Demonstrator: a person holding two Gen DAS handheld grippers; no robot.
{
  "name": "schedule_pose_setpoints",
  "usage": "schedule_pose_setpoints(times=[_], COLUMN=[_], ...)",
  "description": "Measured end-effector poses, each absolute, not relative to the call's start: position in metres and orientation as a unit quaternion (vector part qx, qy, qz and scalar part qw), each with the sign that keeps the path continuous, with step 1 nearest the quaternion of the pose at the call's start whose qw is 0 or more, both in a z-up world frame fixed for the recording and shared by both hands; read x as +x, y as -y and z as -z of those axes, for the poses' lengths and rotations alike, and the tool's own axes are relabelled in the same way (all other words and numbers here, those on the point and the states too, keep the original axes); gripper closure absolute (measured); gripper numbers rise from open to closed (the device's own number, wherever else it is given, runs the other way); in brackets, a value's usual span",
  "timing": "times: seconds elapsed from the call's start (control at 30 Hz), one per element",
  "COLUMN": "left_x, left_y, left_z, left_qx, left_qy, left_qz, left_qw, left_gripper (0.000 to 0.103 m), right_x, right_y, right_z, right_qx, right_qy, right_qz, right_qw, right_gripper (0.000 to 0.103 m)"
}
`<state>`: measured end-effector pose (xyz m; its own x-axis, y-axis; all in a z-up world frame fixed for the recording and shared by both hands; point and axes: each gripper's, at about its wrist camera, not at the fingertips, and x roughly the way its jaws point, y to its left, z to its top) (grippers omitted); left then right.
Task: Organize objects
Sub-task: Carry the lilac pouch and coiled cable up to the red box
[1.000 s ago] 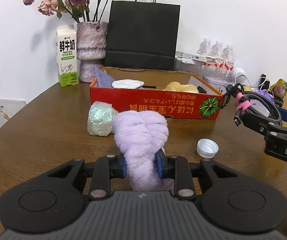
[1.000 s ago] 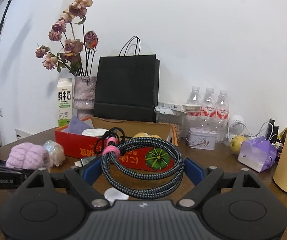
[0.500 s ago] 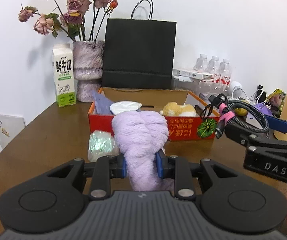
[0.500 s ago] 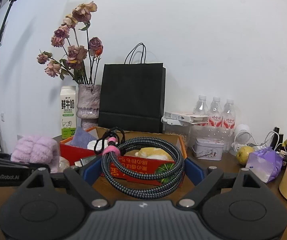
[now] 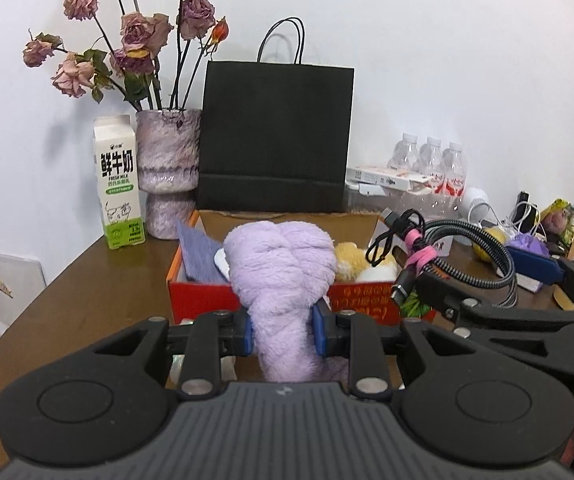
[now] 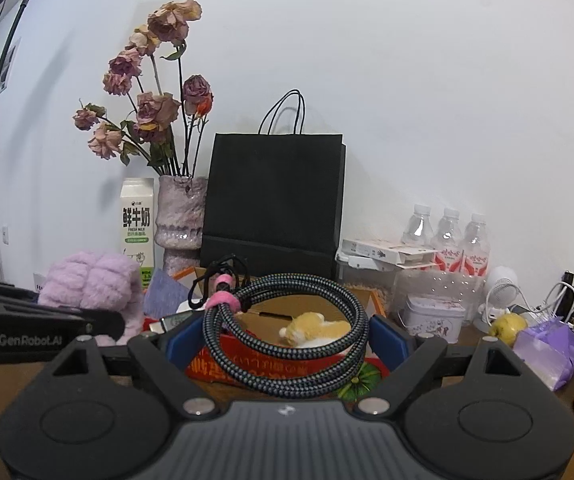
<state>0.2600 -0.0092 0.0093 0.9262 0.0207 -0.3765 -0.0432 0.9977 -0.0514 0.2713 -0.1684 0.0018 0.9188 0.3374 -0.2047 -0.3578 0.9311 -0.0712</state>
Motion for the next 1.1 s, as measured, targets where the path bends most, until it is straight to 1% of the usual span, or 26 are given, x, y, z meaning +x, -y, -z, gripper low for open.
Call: schedule_pose_setpoints(times=[0.7, 1.1], left_x=[0.34, 0.383], left_y=[-0.004, -0.006], left_z=[-0.016, -0.017], left_qx=[-0.043, -0.041], left_qy=[-0.175, -0.171], left_qz=[-0.023, -0.021], left_qw=[0.983, 0.984], left_gripper=[0.076, 0.076], right_x=[0.349, 0.392], right_y=[0.151, 0.14], right_z=[-0.002, 0.0], right_qx=[-0.038, -0.048], right_qy=[-0.094, -0.093], right_qz=[-0.176, -0.179], right_qw=[0.979, 0.978], right_gripper=[0.016, 0.016])
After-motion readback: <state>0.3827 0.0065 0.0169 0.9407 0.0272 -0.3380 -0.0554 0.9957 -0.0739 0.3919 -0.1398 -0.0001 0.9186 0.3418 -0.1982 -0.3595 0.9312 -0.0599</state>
